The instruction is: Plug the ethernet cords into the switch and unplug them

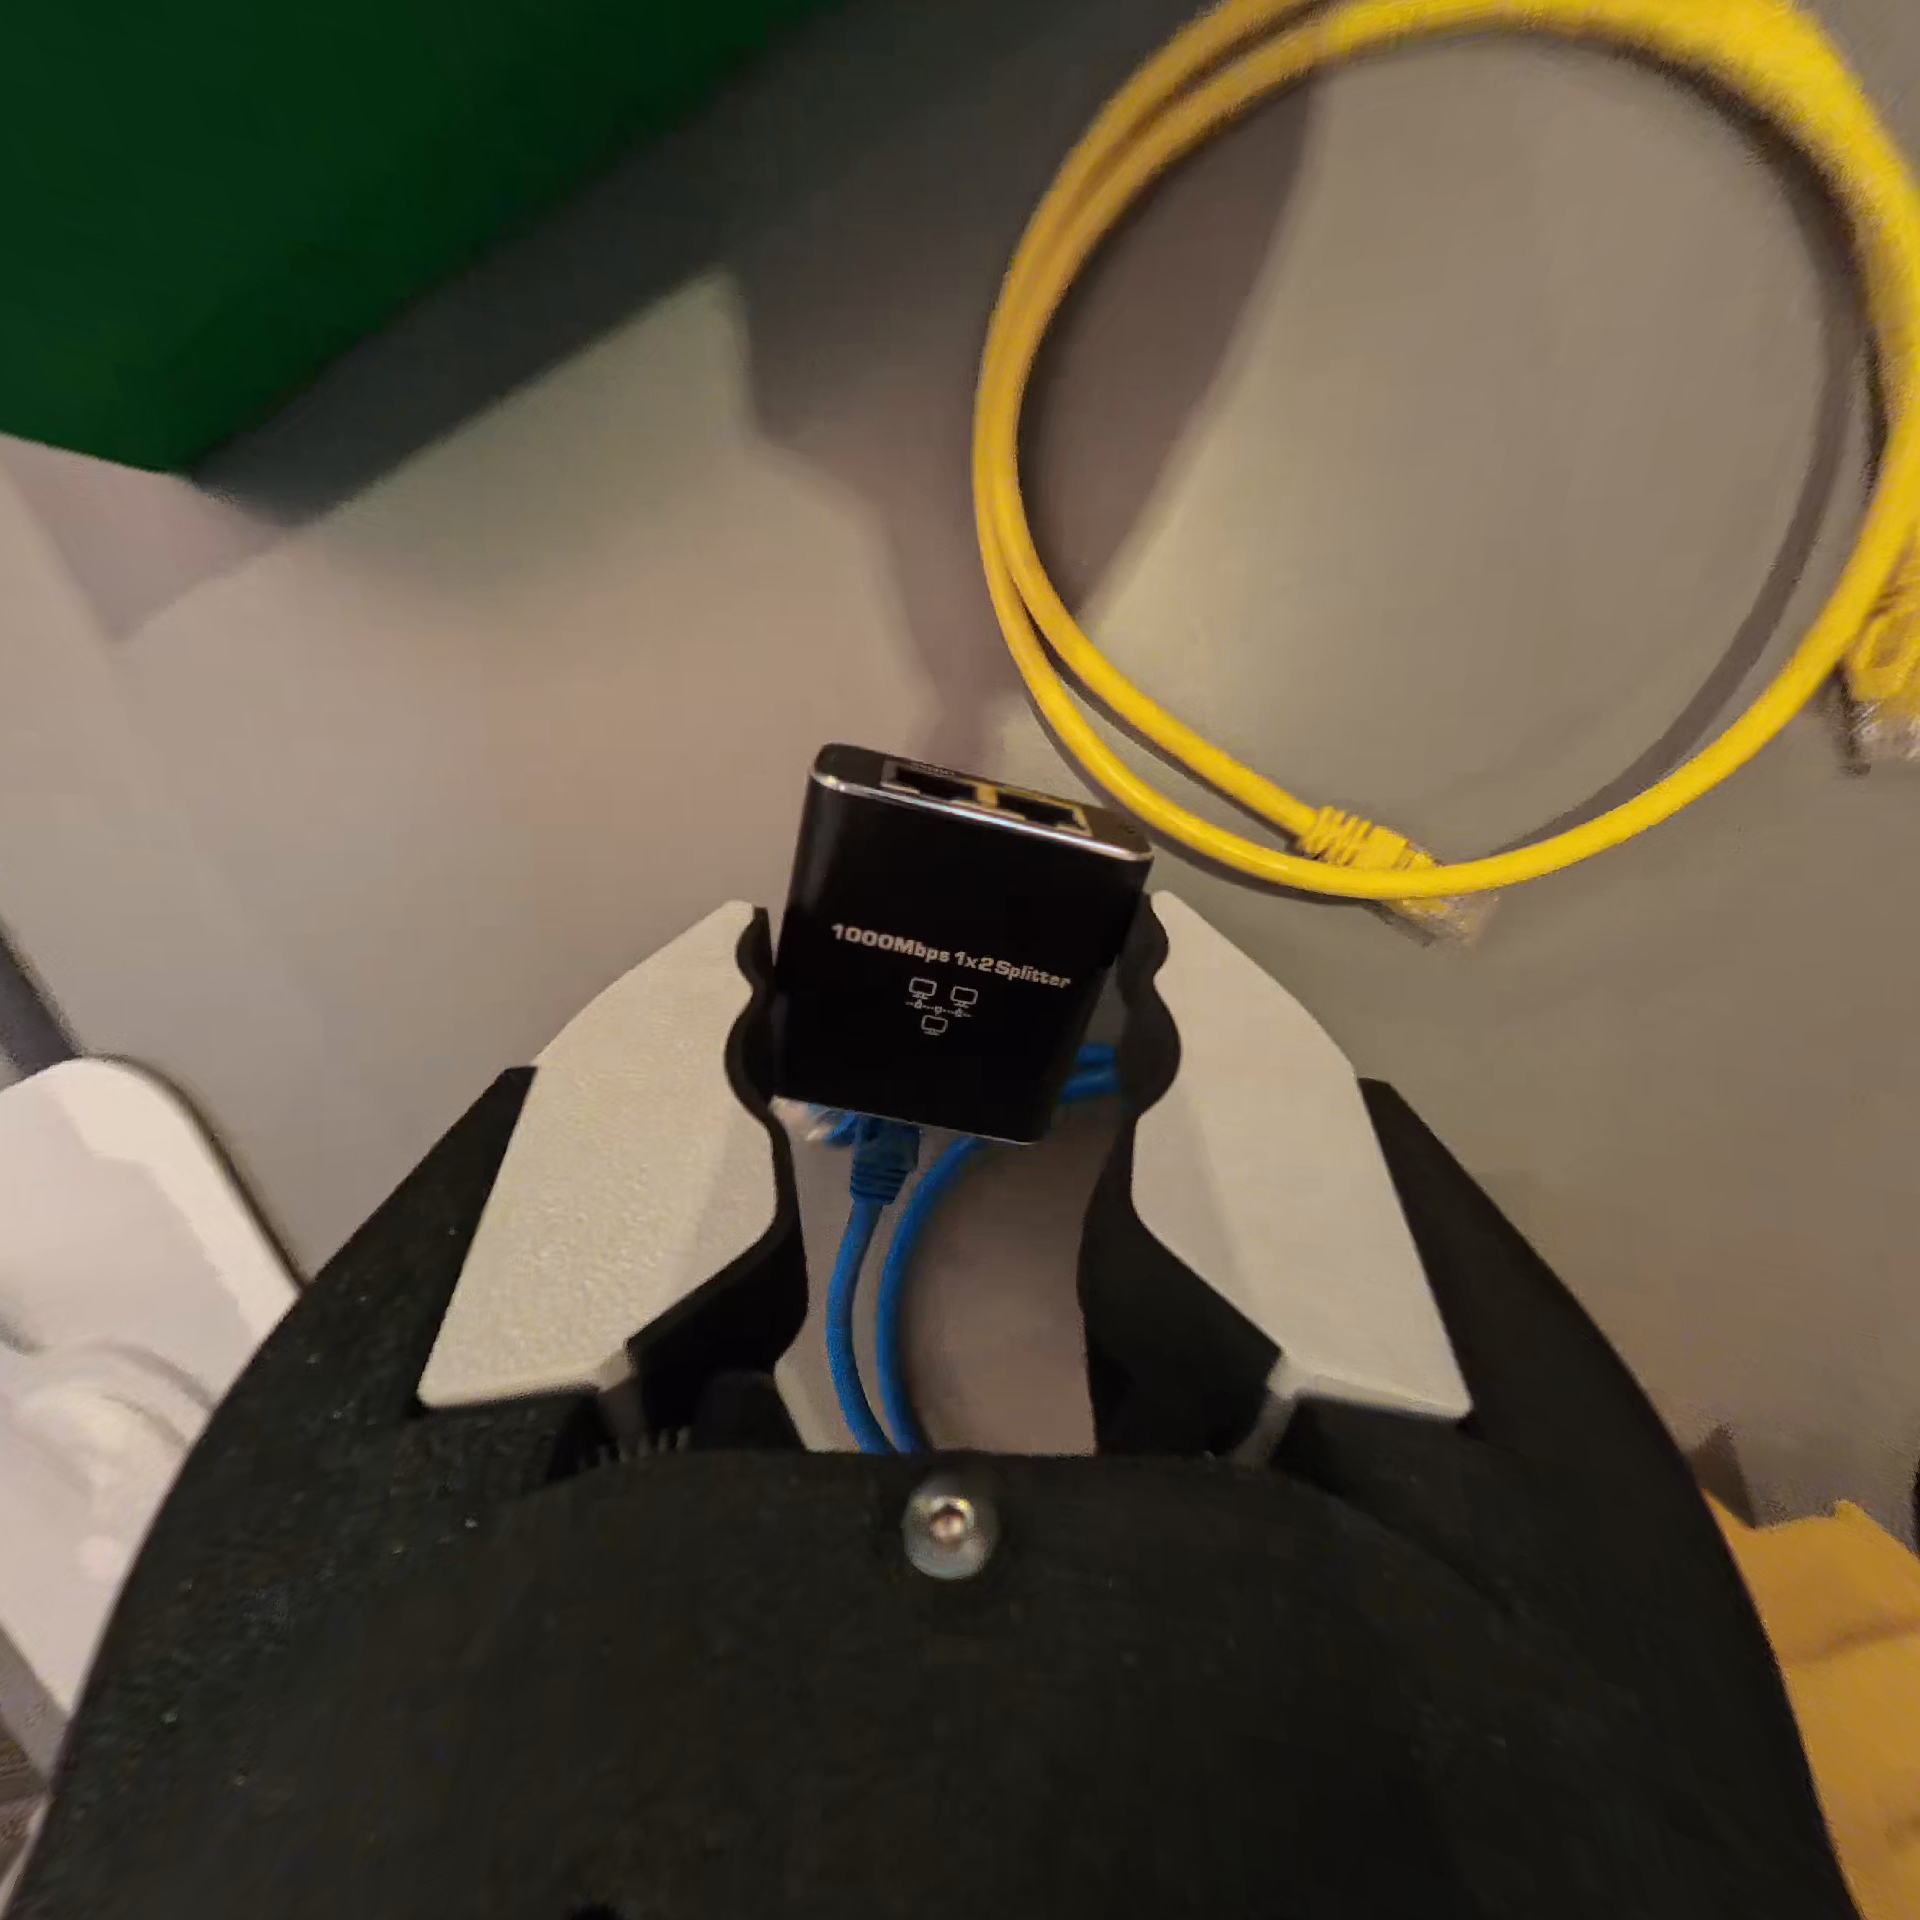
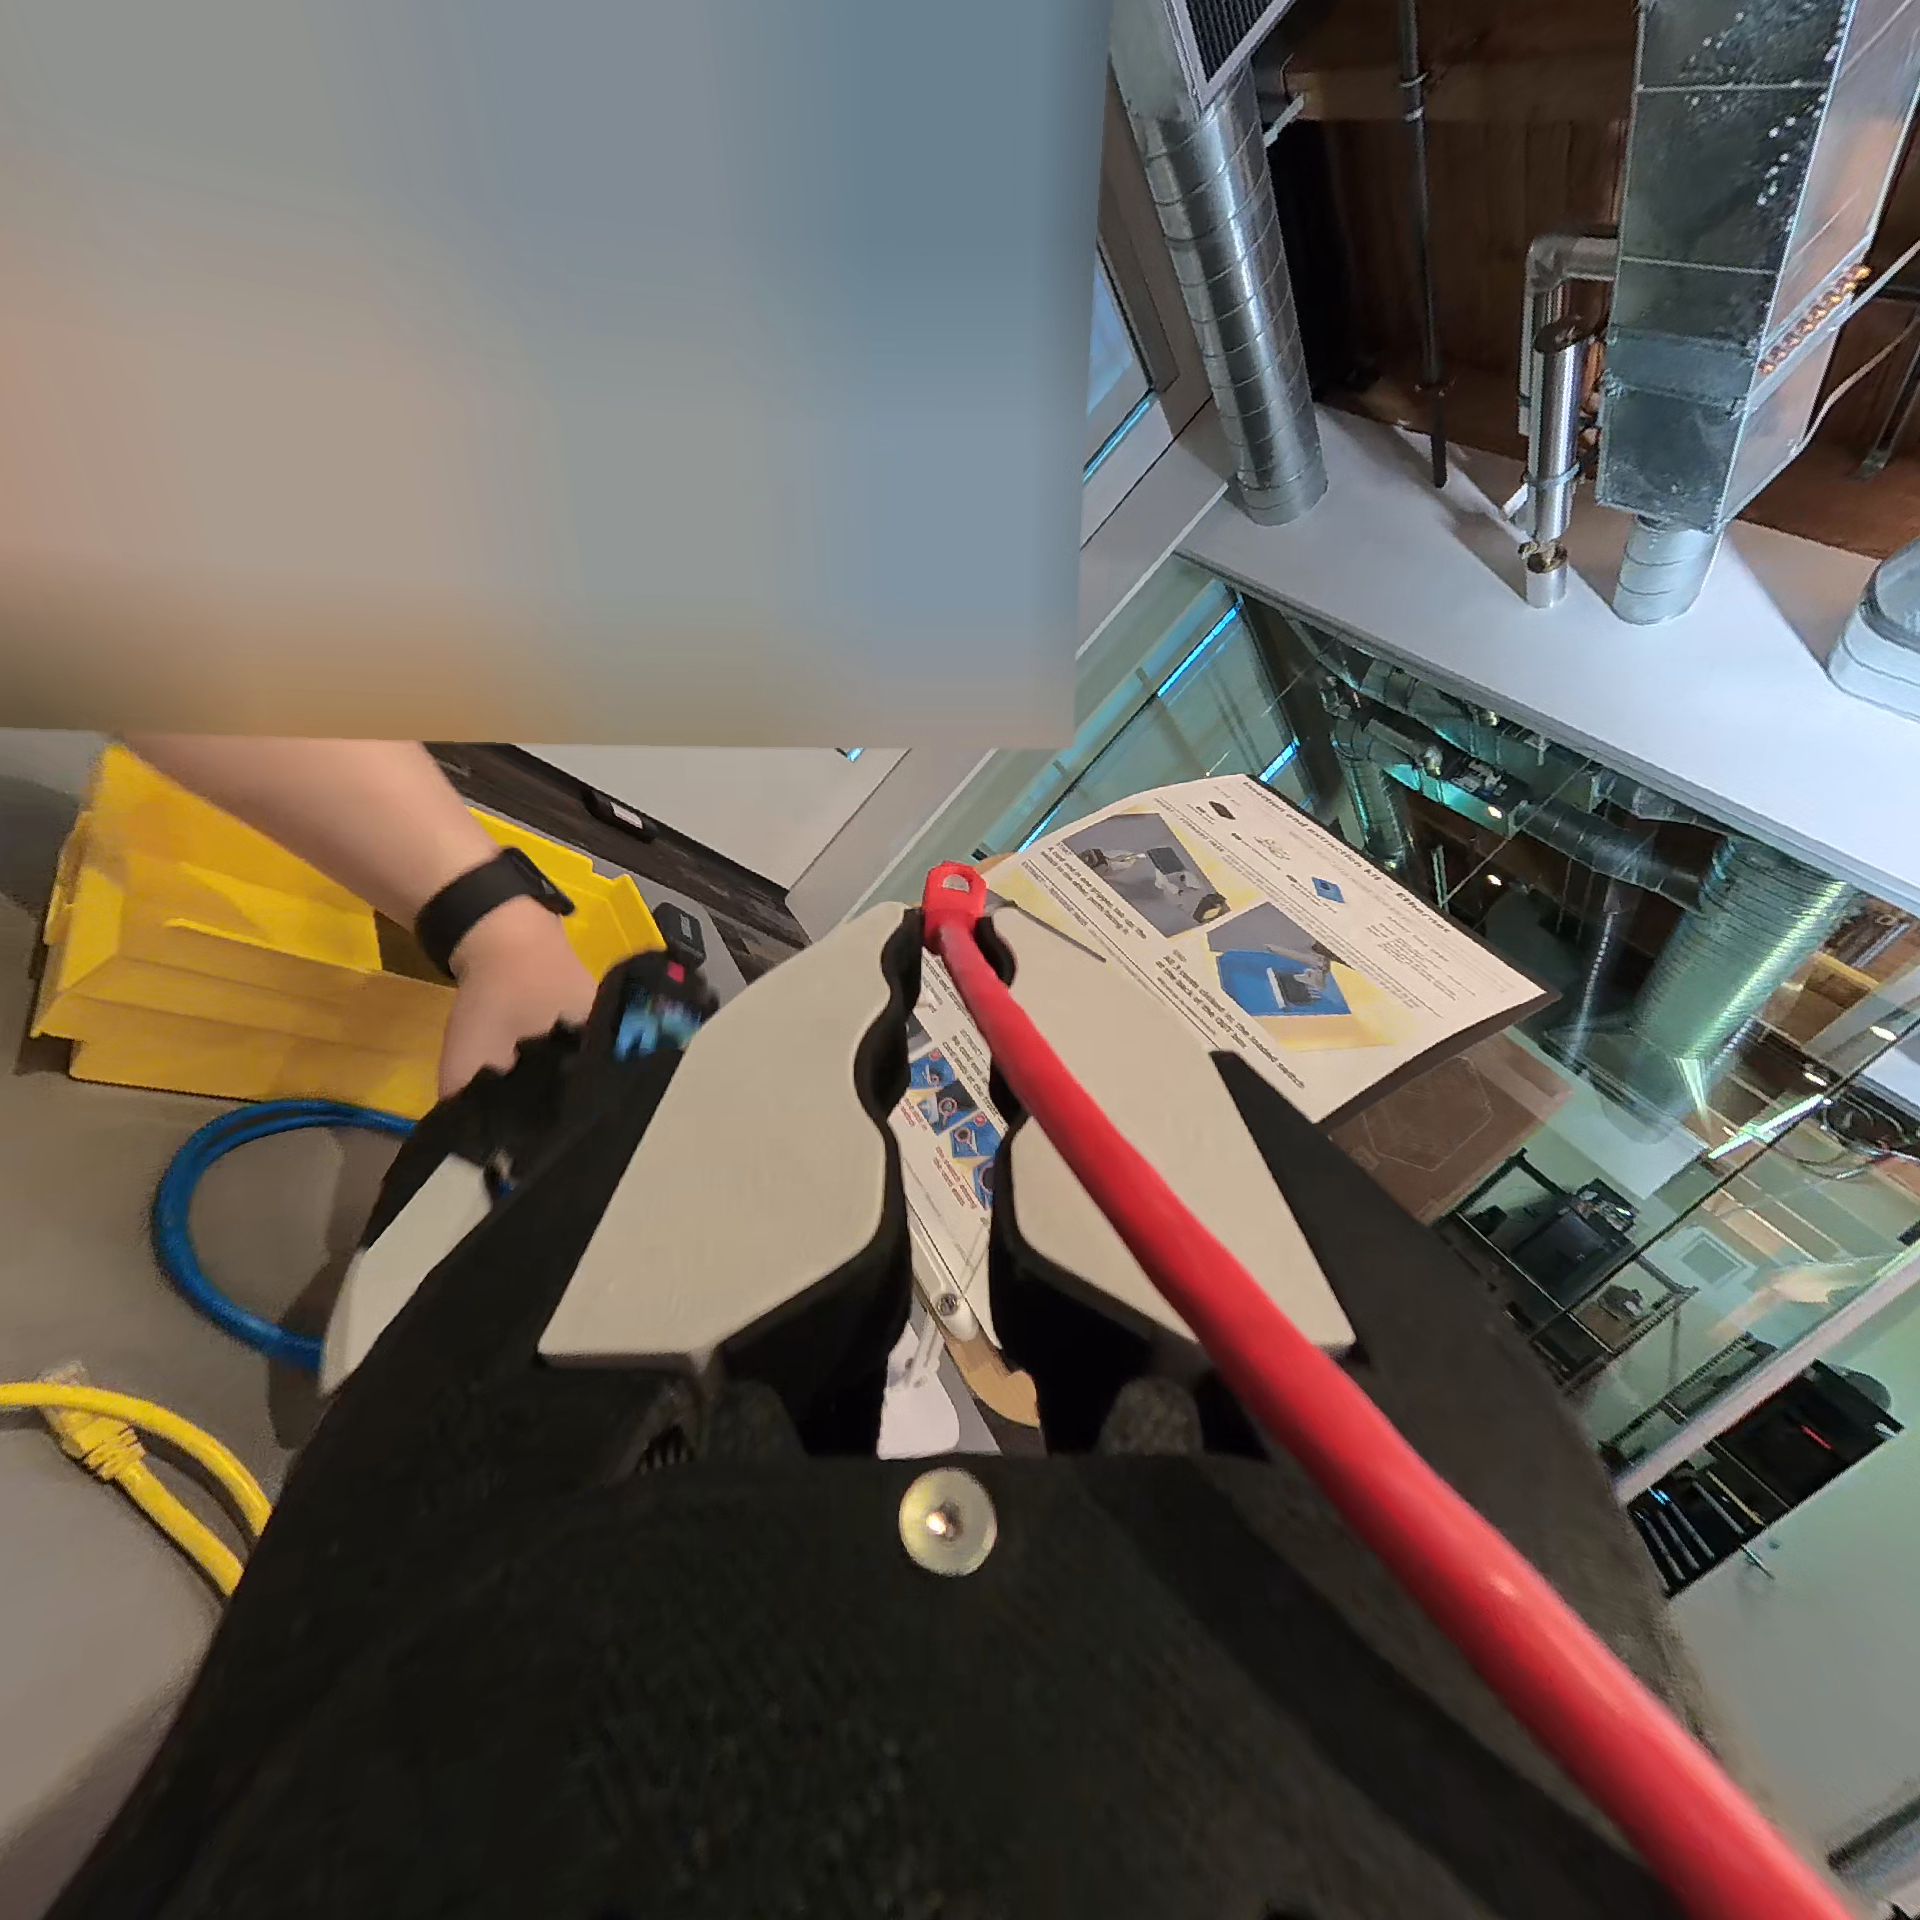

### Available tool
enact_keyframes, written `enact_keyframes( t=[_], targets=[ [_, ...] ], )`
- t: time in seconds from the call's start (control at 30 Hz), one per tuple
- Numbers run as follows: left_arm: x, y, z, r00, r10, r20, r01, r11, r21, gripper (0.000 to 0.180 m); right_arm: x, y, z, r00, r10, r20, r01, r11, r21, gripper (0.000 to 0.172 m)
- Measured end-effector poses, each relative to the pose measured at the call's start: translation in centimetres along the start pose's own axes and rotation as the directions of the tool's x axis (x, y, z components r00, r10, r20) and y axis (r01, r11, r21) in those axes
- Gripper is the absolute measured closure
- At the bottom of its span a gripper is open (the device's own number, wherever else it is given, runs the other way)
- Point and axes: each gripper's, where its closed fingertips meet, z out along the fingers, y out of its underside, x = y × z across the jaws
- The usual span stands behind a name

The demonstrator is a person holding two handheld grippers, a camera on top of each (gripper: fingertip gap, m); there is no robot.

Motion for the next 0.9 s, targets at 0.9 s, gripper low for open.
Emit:
enact_keyframes(
  t=[0.9],
  targets=[
    [4.5,-1.8,-16.5,0.908,-0.245,0.34,0.021,0.837,0.547,0.118,-11.4,4.2,7.1,0.899,0.146,0.413,-0.037,0.965,-0.261,0.161]
  ],
)
